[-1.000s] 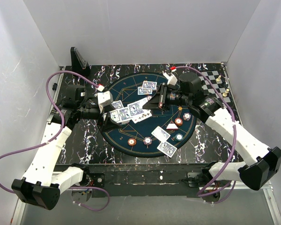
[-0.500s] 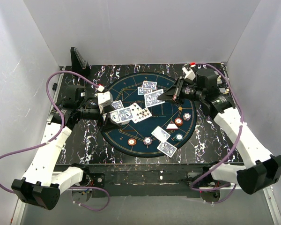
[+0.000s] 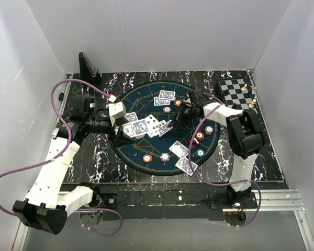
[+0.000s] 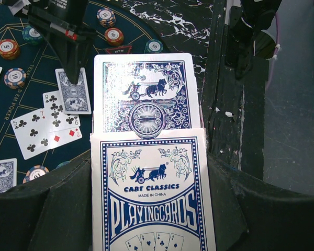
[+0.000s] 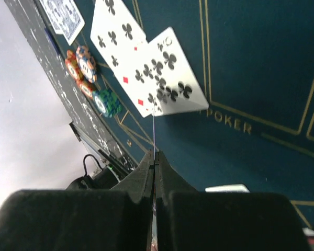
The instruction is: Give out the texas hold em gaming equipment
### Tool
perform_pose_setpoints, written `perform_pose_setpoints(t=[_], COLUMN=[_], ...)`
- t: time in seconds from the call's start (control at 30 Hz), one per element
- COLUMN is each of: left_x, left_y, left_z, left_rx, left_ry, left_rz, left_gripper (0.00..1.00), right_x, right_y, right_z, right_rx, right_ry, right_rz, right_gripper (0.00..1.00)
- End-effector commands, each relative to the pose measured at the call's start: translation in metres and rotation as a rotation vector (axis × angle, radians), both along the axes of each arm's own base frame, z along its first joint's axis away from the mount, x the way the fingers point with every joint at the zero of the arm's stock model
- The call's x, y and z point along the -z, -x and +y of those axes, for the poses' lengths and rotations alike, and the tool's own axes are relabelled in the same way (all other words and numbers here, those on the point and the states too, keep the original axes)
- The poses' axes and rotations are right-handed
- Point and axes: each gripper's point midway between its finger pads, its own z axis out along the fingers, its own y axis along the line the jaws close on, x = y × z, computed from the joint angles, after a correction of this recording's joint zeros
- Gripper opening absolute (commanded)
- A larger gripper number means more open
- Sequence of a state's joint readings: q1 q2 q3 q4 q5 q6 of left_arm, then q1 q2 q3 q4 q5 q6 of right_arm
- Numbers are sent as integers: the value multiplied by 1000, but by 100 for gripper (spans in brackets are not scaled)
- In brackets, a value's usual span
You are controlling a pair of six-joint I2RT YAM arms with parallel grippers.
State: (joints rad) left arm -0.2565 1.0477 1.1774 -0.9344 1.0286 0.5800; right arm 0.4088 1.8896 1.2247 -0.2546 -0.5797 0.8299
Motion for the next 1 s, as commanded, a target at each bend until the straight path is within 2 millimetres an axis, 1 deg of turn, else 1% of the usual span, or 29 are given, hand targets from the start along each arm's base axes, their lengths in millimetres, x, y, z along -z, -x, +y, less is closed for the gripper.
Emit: perform_pose_setpoints(t=[0.0, 0.1, 0.2, 0.3, 0.37, 0.43, 0.5, 0.53, 0.57, 0.6, 0.67, 0.7, 0.73, 0.77, 0.8, 0.83, 0.9, 0.97], left_x=[-19, -17, -17, -16, -18, -17, -18, -19, -19, -19, -20, -20, -20, -21, -21, -21, -22, -23], left_y=[4, 4, 5, 5, 5, 5, 5, 6, 6, 5, 6, 5, 6, 6, 6, 6, 6, 6], left_z=[0, 0, 0, -1, 0, 0, -1, -1, -1, -1, -1, -1, -1, -1, -1, -1, -1, -1], left_rx=[11, 12, 14, 16, 15, 14, 16, 19, 19, 19, 20, 17, 18, 19, 20, 18, 17, 17], left_ry=[26, 26, 28, 29, 30, 29, 31, 33, 34, 34, 35, 34, 34, 36, 36, 36, 37, 39], left_rz=[-60, -55, -55, -49, -57, -55, -54, -52, -52, -54, -52, -52, -52, -55, -58, -57, -55, -57], left_gripper=[42, 42, 42, 42, 42, 42, 42, 42, 42, 42, 42, 42, 42, 42, 42, 42, 42, 42], right_x=[-13, 6, 21, 33, 43, 48, 50, 49, 48, 46, 41, 38, 34, 29, 22, 17, 0, -24], right_y=[-30, -29, -27, -24, -20, -18, -15, -14, -13, -13, -13, -13, -14, -15, -17, -17, -20, -20], right_z=[11, 8, 6, 4, -1, -6, -12, -15, -18, -21, -25, -26, -27, -28, -27, -29, -30, -30], right_rx=[-17, -19, -18, -27, -27, -32, -31, -29, -25, -23, -17, -20, -19, -22, -21, -16, -5, 6], right_ry=[-12, 23, 58, 100, 151, 204, 250, 266, 283, 296, 324, 330, 336, 340, 340, 347, 348, 329], right_rz=[-115, -92, -79, -62, -46, -39, -38, -40, -44, -48, -62, -72, -81, -89, -106, -114, -146, -191], right_gripper=[1, 1, 1, 1, 1, 1, 10, 17, 21, 30, 41, 48, 58, 65, 69, 73, 76, 77])
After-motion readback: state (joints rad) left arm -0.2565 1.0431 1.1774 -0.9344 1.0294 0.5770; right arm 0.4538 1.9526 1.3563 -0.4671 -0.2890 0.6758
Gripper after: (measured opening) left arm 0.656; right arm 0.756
